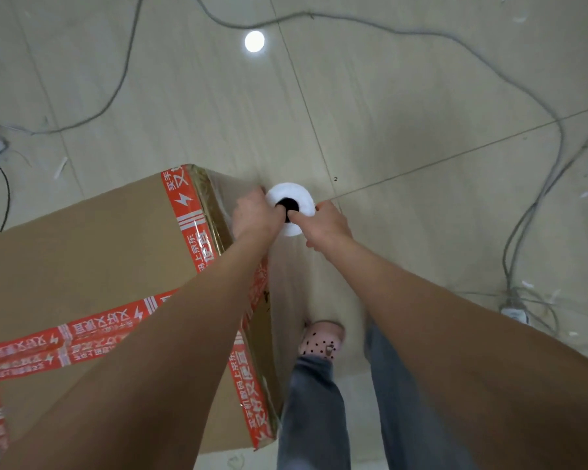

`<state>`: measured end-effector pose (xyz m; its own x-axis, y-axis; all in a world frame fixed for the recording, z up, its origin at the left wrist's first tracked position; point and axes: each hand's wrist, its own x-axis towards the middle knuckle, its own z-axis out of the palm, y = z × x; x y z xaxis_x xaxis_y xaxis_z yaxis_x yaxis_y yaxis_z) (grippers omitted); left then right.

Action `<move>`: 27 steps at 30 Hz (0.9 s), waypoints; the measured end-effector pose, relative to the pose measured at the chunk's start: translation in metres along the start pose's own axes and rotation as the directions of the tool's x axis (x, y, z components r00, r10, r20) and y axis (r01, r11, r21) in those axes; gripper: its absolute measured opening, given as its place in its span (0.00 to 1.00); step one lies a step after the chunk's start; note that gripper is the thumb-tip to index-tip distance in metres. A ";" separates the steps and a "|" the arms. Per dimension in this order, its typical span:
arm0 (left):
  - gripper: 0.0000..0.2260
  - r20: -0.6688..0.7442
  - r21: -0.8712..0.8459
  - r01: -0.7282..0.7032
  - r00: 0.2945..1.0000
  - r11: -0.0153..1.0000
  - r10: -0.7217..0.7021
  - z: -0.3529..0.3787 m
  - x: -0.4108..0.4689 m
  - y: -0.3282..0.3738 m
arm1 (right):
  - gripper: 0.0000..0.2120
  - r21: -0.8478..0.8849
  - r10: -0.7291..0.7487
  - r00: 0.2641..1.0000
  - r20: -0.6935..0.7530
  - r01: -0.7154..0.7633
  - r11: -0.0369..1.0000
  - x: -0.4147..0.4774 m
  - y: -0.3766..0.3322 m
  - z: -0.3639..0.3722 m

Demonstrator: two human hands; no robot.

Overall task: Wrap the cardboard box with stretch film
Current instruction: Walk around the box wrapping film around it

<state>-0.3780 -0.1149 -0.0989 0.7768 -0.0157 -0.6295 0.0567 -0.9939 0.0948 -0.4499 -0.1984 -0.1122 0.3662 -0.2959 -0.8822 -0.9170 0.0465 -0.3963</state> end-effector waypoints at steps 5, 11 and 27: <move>0.16 0.047 0.289 -0.165 0.986 0.943 0.159 -0.012 0.002 0.006 | 0.21 0.034 -0.008 1.000 -0.022 0.009 0.999 0.006 -0.005 0.006; 0.17 0.301 0.609 -0.602 0.778 0.516 0.552 -0.023 -0.005 0.038 | 0.17 -0.005 0.030 0.999 0.013 -0.030 1.000 0.008 -0.006 0.001; 0.09 0.091 0.428 -0.411 0.905 0.805 0.415 -0.046 0.048 0.052 | 0.10 -0.414 -0.227 0.957 -0.181 0.135 0.900 0.031 -0.075 -0.028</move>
<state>-0.3088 -0.1623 -0.0881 0.6699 -0.4361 -0.6009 -0.5424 -0.8401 0.0051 -0.3741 -0.2377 -0.1024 0.5302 -0.4661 -0.7082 -0.8412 -0.3936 -0.3708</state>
